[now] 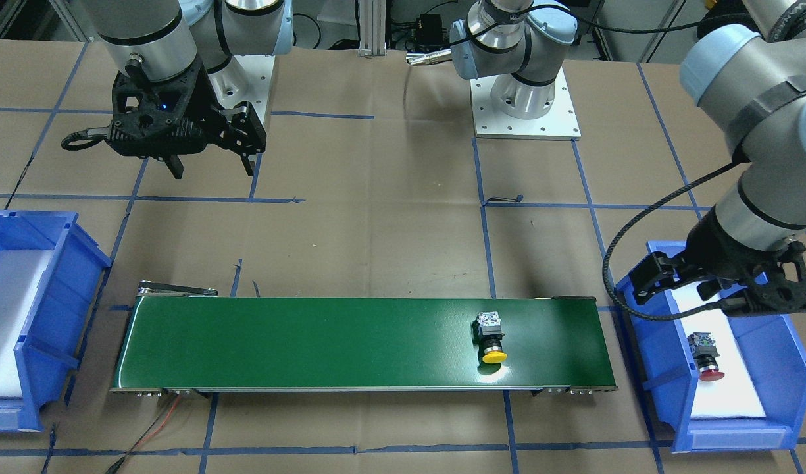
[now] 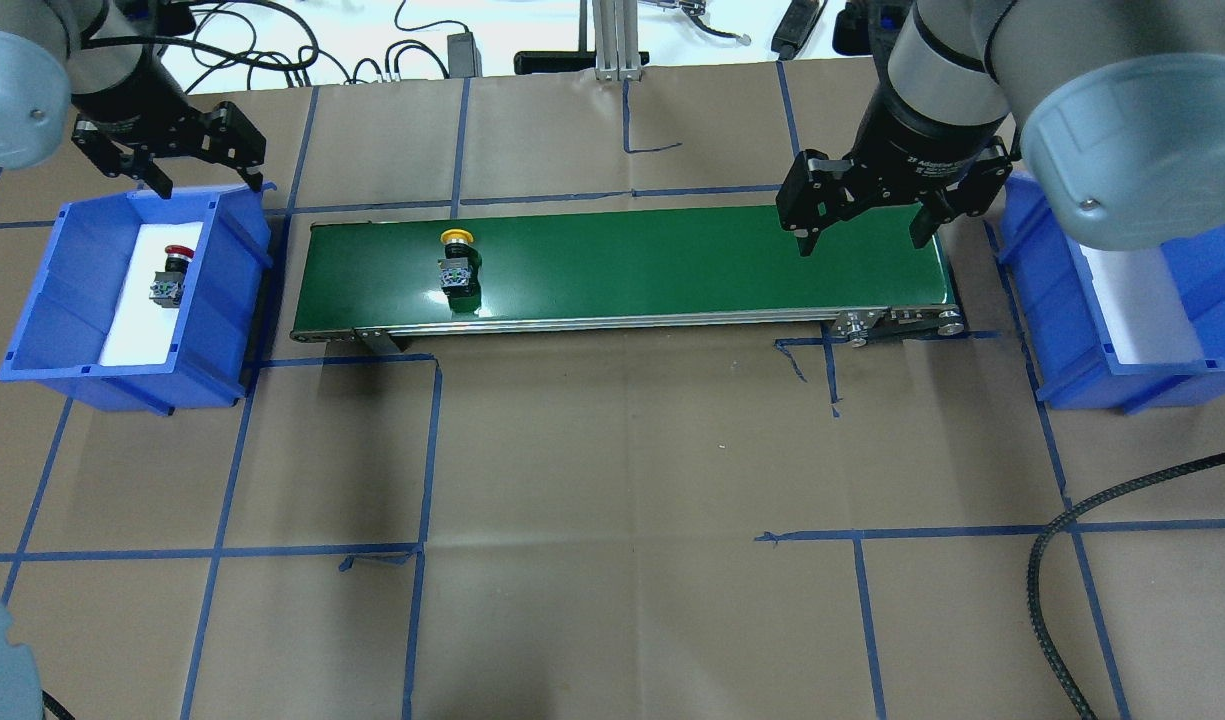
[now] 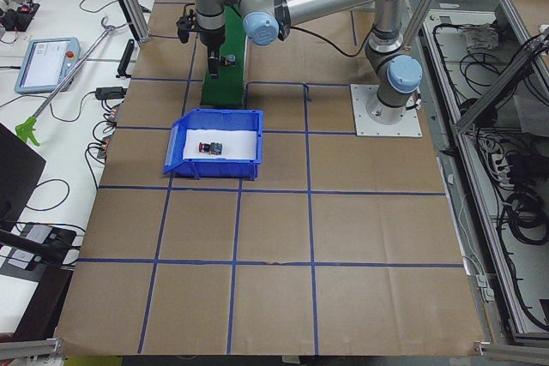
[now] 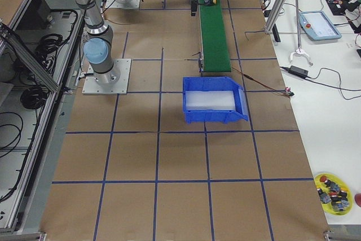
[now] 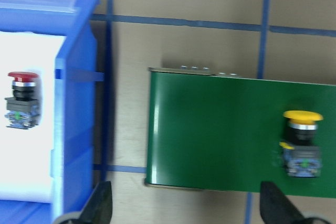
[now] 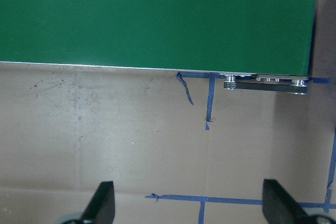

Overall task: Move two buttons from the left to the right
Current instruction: 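Return the left gripper to the bin and grasp the red-capped button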

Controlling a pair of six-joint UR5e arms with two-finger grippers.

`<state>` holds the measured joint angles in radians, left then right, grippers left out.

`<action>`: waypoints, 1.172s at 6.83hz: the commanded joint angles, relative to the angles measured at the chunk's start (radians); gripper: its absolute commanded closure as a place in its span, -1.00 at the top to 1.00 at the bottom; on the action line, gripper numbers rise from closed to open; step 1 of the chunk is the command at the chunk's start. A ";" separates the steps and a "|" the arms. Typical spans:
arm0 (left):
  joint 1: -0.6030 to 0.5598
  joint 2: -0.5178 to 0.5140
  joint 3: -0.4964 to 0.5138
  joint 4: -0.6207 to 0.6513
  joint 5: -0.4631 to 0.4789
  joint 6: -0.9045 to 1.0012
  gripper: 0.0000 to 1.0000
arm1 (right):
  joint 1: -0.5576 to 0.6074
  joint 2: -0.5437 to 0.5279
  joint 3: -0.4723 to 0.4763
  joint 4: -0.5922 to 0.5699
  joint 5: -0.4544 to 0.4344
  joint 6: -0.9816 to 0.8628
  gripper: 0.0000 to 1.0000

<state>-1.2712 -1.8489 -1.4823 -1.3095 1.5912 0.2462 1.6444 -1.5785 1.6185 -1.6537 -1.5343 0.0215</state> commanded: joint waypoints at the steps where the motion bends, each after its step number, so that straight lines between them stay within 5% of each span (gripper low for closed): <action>1: 0.152 -0.018 0.000 -0.004 0.001 0.178 1.00 | 0.000 0.000 0.000 0.000 0.000 0.000 1.00; 8: 0.216 -0.192 -0.045 0.211 -0.042 0.278 0.99 | 0.000 0.002 0.000 -0.002 0.000 0.000 1.00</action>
<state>-1.0558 -2.0021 -1.5208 -1.1458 1.5577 0.5135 1.6444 -1.5781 1.6184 -1.6559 -1.5340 0.0215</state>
